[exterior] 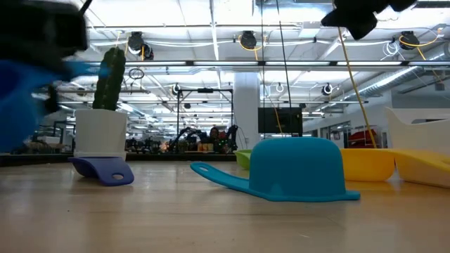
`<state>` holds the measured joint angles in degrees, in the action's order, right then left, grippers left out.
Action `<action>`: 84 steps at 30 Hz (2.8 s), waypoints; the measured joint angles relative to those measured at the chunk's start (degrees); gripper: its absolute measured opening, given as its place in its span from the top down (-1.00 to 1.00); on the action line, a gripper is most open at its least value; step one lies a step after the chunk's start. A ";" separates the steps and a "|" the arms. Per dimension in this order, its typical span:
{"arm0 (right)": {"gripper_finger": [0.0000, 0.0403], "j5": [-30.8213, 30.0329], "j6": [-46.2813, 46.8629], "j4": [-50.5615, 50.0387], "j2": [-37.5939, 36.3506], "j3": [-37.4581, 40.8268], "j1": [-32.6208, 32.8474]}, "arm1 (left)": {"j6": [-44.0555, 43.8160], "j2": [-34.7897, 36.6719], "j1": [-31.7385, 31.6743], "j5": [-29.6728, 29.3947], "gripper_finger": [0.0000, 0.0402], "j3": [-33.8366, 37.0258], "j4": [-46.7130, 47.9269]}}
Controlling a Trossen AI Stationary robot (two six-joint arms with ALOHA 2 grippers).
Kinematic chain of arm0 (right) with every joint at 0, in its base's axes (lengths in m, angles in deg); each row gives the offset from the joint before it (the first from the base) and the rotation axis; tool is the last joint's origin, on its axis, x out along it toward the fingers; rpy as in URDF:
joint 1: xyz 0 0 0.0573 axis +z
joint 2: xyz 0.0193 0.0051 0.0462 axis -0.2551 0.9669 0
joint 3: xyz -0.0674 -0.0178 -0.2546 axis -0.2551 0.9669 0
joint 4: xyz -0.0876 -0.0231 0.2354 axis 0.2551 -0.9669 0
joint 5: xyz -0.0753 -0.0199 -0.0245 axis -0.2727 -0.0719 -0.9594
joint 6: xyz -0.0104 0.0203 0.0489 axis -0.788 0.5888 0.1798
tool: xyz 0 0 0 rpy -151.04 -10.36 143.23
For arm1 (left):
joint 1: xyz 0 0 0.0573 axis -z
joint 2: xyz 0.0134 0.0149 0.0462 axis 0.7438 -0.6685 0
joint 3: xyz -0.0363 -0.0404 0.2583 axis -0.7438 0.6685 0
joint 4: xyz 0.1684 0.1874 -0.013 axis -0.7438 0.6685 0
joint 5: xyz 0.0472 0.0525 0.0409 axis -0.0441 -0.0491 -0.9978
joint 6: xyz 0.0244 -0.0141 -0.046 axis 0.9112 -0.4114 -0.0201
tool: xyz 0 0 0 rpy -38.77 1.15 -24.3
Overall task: Nest measuring cups in basket
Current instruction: Stack the blue measuring cup on top of the orange measuring cup into the white bin
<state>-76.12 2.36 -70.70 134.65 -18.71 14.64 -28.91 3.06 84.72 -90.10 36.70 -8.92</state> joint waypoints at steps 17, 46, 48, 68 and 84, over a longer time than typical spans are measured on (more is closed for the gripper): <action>0.17 -2.90 -11.85 29.38 10.25 -0.48 -3.30 | 48.59 -5.72 -15.06 -7.97 0.98 -20.53 -9.70; 0.23 10.98 -10.27 13.30 8.29 -12.41 -8.44 | 63.83 -29.78 -17.17 -2.16 0.98 -30.85 -39.68; 0.31 11.04 -10.25 13.12 8.09 -12.41 -8.42 | 63.88 -29.78 -17.53 -2.16 0.96 -30.85 -39.44; 0.98 15.21 -7.43 11.89 8.38 -12.33 -9.00 | 64.62 -29.39 -17.69 0.28 0.54 -30.79 -35.99; 0.99 39.00 19.75 -11.73 -5.75 -12.33 -10.85 | 58.85 -11.89 -17.32 -0.24 -0.01 -30.79 -7.41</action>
<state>-37.13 22.11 -82.44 128.90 -31.03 3.79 29.94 -8.83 67.41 -90.35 5.92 -16.33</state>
